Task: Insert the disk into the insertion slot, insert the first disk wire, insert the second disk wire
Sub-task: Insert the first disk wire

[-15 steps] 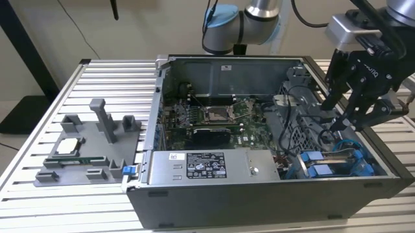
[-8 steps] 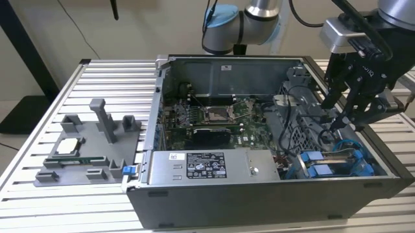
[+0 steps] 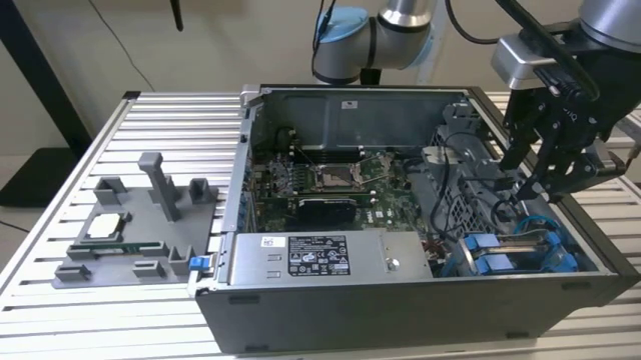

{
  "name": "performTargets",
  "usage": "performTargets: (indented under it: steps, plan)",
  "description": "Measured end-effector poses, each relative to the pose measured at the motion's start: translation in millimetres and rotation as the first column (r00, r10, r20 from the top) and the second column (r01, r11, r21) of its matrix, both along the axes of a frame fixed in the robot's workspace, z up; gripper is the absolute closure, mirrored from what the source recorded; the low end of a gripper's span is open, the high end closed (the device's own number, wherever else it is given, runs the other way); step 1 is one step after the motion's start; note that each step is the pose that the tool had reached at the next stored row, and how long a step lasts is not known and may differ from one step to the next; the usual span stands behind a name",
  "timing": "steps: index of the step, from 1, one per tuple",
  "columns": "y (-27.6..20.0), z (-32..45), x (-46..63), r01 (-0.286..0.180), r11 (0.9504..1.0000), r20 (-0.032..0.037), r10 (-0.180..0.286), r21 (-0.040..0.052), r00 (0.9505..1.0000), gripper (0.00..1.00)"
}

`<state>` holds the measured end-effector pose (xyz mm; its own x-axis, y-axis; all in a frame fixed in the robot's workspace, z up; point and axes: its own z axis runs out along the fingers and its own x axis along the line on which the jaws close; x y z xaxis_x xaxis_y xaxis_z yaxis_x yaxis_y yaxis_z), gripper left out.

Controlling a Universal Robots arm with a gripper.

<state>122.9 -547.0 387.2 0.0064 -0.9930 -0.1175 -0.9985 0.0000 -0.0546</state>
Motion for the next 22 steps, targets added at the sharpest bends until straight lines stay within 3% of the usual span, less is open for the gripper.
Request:
performTargets:
  steps: [2, 6, 10, 17, 18, 22]
  plan:
    - [0.0, -0.7, 0.0, 0.0, 1.0, 0.0022, 0.0, 0.0002, 1.0, 0.0]
    - [0.0, -3.4, -0.5, 0.0, 1.0, 0.0141, 0.0, -0.0001, 0.9999, 0.0]
    - [0.0, -4.0, -8.5, 0.0, 1.0, 0.0165, 0.0, 0.0002, 0.9999, 0.0]
    - [2.1, -8.3, -13.9, 0.001, 1.0, 0.0287, -0.001, 0.0001, 0.9996, 0.0]
    - [3.0, -8.4, -14.4, 0.002, 1.0, 0.0295, -0.002, 0.0001, 0.9996, 1.0]
    - [6.3, -8.5, -15.3, 0.005, 1.0, 0.0307, -0.005, 0.0004, 0.9995, 1.0]
